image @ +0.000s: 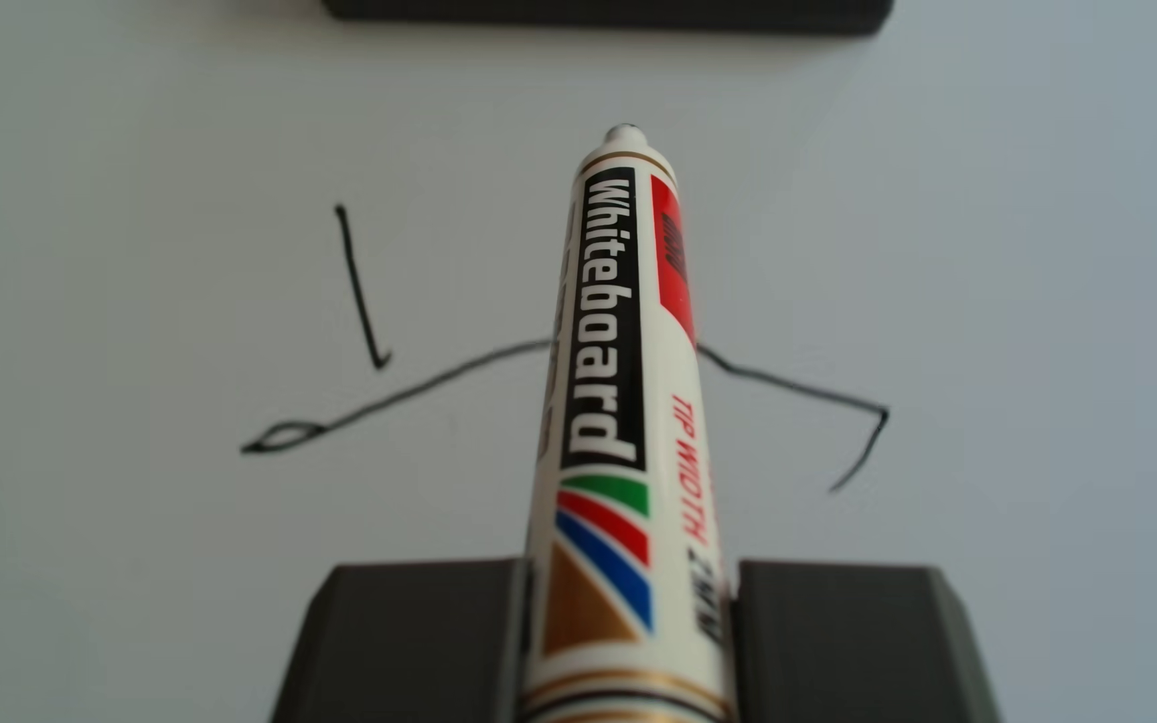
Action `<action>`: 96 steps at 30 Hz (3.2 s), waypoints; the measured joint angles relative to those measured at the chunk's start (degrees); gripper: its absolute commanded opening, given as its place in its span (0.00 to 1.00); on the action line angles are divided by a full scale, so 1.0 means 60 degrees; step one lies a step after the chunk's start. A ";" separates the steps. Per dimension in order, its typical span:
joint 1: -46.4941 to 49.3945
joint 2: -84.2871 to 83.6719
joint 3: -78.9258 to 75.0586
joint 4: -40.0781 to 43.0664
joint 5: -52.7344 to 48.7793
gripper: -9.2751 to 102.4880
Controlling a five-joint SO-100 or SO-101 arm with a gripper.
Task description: Draw a face
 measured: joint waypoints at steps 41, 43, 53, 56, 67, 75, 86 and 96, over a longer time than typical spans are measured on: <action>-0.1143 1.1250 0.3999 0.1025 0.0659 0.08; -0.1187 1.1250 0.3809 0.1113 0.0674 0.08; -0.1099 1.1250 0.2813 0.2065 0.0674 0.08; -0.1099 1.1250 0.2769 0.2095 0.0674 0.08; -0.1099 1.1250 0.2769 0.2124 0.0674 0.08; -0.1099 1.1250 0.2769 0.2183 0.0674 0.35; -0.1099 1.1250 0.2695 0.2183 0.0674 0.69; -0.1099 1.1250 0.2637 0.2109 0.0674 0.90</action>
